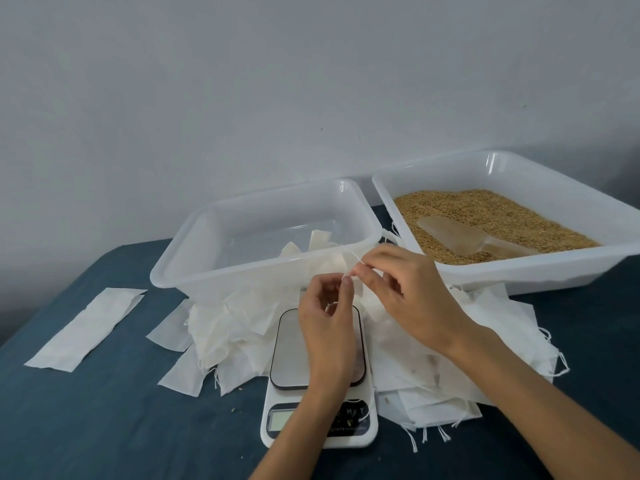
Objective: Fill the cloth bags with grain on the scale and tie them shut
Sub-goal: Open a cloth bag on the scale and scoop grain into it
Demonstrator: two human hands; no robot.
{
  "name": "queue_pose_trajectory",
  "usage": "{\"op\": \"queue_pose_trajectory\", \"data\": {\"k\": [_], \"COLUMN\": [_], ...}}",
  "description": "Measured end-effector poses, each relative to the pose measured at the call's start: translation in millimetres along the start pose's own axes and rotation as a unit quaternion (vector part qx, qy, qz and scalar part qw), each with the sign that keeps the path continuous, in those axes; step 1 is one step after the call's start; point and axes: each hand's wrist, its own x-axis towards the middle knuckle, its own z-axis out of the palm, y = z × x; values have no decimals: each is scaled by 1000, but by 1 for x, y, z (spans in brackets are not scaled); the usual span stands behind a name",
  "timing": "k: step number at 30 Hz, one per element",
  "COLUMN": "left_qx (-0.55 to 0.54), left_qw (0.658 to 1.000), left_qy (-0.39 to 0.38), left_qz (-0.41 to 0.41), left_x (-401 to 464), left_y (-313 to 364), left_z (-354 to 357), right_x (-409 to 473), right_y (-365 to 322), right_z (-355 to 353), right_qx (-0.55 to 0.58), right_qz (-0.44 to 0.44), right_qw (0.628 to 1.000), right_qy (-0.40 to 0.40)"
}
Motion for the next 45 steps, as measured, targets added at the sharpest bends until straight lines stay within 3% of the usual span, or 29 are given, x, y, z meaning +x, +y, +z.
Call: {"op": "queue_pose_trajectory", "data": {"k": [10, 17, 21, 28, 30, 35, 40, 45], "left_qx": [-11, 0, 57, 168, 213, 226, 242, 289], "left_qw": [999, 1000, 993, 968, 954, 955, 949, 926], "left_qy": [35, -4, -42, -62, -86, -106, -101, -117], "left_qz": [-9, 30, 97, 176, 194, 163, 175, 212], "left_x": [4, 5, 3, 2, 4, 7, 8, 11], "left_y": [0, 2, 6, 7, 4, 4, 7, 10], "left_z": [15, 17, 16, 11, 10, 4, 0, -7], "right_x": [1, 2, 4, 8, 9, 7, 4, 3], "right_y": [1, 2, 3, 5, 6, 2, 5, 2], "right_z": [-6, -8, -9, -14, -15, -16, -12, -12], "right_qx": [-54, -24, 20, 144, 174, 202, 134, 152], "right_qz": [53, 69, 83, 134, 140, 126, 114, 104], "right_qw": [997, 997, 995, 980, 974, 971, 984, 981], "right_qy": [-20, -40, -43, 39, 36, 2, -41, -58]}}
